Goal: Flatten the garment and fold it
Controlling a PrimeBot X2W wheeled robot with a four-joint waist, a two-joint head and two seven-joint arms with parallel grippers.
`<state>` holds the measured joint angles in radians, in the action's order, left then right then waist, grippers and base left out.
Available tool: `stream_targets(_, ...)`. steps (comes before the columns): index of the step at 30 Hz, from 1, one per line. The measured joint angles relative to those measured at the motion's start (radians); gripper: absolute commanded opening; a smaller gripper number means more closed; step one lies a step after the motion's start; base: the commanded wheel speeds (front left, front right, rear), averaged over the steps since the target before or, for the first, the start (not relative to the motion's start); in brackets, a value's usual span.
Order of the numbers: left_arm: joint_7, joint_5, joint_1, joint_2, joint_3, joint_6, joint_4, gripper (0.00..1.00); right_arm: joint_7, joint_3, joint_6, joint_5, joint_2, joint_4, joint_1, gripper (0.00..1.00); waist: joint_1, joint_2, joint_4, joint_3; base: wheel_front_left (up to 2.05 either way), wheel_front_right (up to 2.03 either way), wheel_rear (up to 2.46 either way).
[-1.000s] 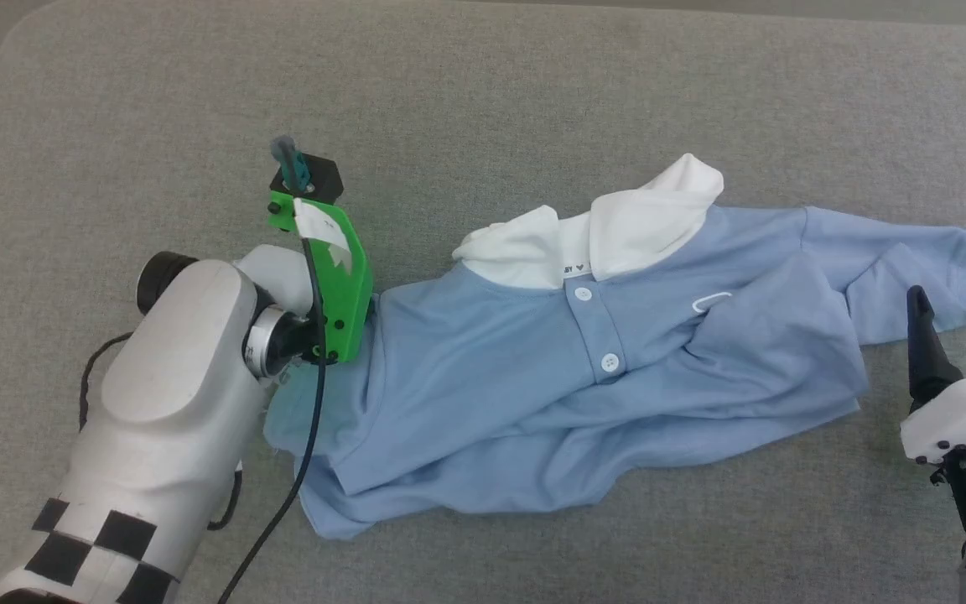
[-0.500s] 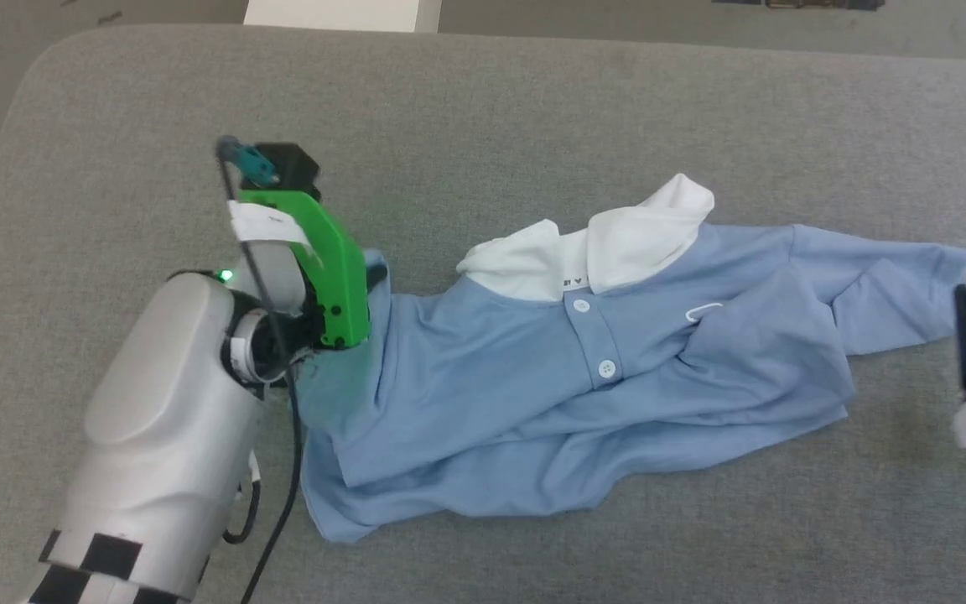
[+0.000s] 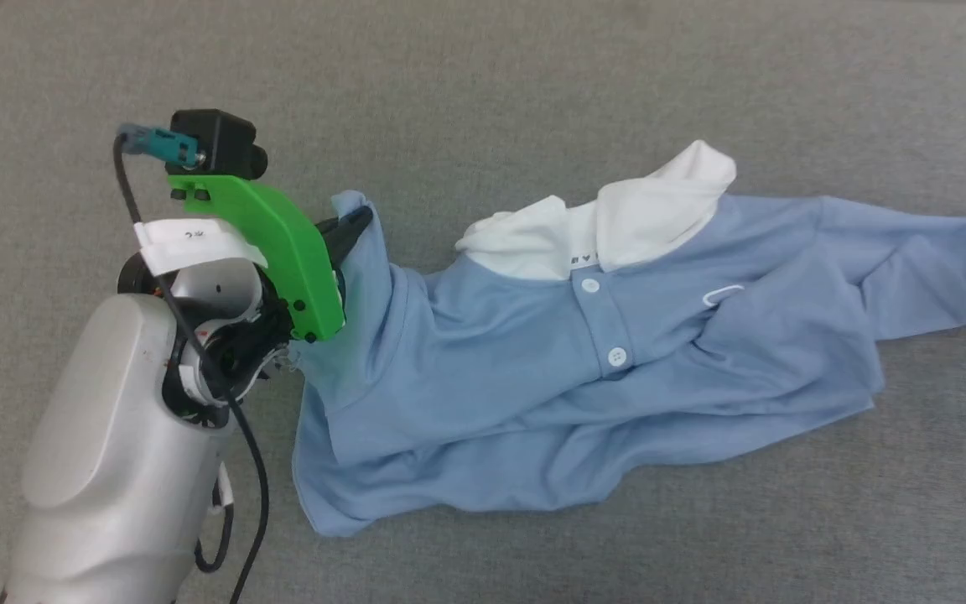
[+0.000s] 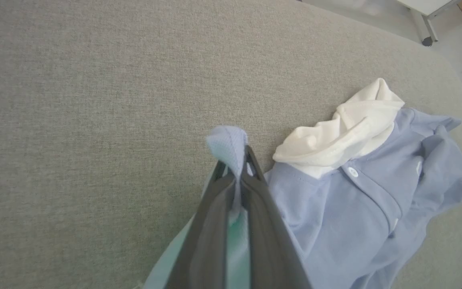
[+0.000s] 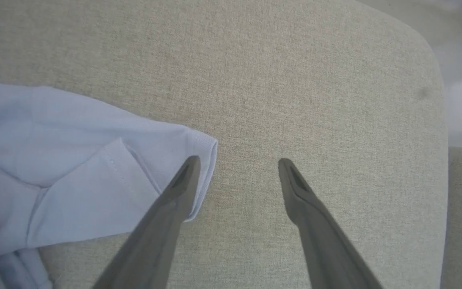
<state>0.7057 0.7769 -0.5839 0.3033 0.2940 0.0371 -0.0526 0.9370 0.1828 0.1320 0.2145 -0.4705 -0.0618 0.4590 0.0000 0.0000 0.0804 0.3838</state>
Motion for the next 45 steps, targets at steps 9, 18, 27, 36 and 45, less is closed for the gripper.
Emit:
stream_targets(9, -0.001, 0.003, 0.018, 0.012, -0.013, 0.021, 0.106, 0.00, 0.106, -0.095, 0.000, 0.019, -0.042, -0.007, 0.025, 1.00, 0.0000, 0.0000, 0.033, 0.090, 0.00, 0.00, 0.00)
stream_targets(18, -0.012, 0.010, 0.028, 0.013, -0.023, 0.027, 0.132, 0.00, 0.165, -0.174, 0.000, 0.063, -0.091, 0.005, 0.079, 1.00, 0.0000, 0.0000, 0.054, 0.157, 0.00, 0.00, 0.00)
stream_targets(27, -0.025, 0.017, 0.035, 0.014, -0.035, 0.027, 0.120, 0.00, 0.215, -0.135, 0.000, 0.100, -0.057, 0.010, 0.094, 0.00, 0.0001, 0.0000, 0.046, 0.147, 0.00, 0.00, 0.00)
stream_targets(36, -0.053, 0.027, 0.078, 0.014, -0.055, 0.030, 0.092, 0.00, 0.048, 0.021, 0.000, 0.107, 0.082, 0.041, 0.061, 0.00, 0.0001, 0.0000, 0.028, 0.066, 0.00, 0.00, 0.00)
stream_targets(45, -0.102, 0.079, 0.207, 0.013, -0.111, 0.053, 0.081, 0.00, -0.049, 0.124, 0.000, 0.178, 0.219, 0.131, -0.088, 0.00, 0.0000, 0.0000, -0.003, -0.064, 0.00, 0.00, 0.00)
